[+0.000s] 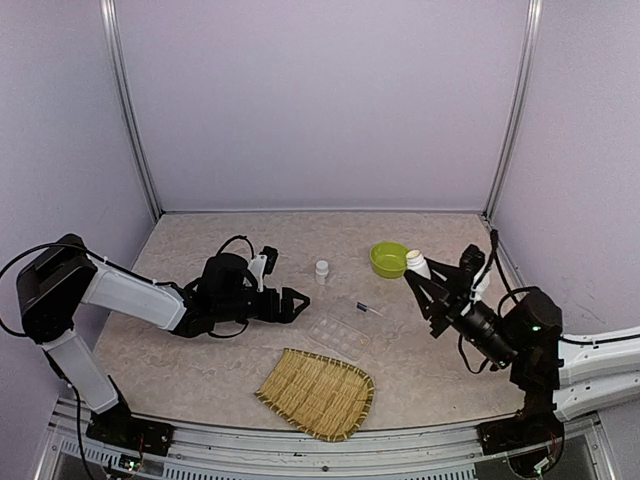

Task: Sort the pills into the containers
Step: Pick up the lid of the pill bottle from the center of the board.

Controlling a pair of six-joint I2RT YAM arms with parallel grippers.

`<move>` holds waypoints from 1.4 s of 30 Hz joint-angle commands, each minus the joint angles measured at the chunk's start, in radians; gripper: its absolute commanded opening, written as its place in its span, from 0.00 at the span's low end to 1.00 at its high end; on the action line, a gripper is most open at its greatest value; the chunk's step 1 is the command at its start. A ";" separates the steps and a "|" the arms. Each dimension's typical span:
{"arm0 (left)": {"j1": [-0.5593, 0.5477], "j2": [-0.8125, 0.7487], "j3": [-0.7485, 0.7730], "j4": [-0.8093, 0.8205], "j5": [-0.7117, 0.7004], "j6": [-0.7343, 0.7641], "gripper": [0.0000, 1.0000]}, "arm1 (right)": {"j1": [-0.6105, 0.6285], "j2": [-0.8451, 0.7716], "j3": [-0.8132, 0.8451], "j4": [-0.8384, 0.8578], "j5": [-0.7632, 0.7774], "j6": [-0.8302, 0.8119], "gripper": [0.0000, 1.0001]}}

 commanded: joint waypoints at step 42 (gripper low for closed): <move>-0.026 0.176 0.266 -0.451 -0.285 0.121 0.62 | -0.023 -0.143 0.001 0.004 -0.114 -0.046 0.26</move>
